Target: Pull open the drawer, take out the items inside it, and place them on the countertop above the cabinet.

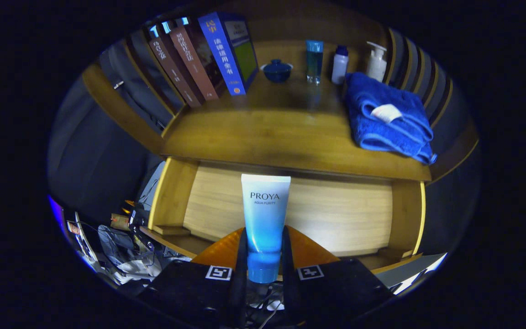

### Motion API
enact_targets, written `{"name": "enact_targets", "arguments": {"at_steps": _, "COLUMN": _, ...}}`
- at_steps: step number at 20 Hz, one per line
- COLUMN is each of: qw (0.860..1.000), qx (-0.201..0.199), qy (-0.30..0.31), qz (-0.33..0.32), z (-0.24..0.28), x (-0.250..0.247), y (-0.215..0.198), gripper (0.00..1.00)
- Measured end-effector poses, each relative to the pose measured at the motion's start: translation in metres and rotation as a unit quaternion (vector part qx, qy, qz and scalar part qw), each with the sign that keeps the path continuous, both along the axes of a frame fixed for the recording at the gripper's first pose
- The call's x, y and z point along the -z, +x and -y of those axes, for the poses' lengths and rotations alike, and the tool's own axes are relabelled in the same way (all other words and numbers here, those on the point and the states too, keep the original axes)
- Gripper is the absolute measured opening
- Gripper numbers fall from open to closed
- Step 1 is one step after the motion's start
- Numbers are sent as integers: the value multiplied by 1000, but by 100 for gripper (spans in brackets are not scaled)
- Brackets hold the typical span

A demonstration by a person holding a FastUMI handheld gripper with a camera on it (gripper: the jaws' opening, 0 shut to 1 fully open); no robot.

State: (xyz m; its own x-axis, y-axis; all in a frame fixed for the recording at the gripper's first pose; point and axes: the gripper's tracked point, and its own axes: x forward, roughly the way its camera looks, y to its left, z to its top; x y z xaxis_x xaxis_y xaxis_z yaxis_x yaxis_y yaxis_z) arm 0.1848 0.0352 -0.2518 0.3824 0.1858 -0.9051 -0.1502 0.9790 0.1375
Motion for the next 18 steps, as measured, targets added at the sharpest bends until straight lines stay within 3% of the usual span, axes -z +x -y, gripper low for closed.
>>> {"name": "enact_targets", "arguments": {"at_steps": 4, "qw": 999, "qx": 11, "qy": -26, "qz": 20, "z": 9, "x": -16, "y": 53, "gripper": 37}}
{"name": "enact_targets", "arguments": {"at_steps": 8, "qw": 998, "qx": 42, "qy": -41, "qz": 12, "z": 17, "x": -2, "y": 101, "gripper": 37}}
{"name": "enact_targets", "arguments": {"at_steps": 18, "qw": 995, "qx": 45, "qy": -81, "qz": -27, "z": 23, "x": 42, "y": 143, "gripper": 37}}
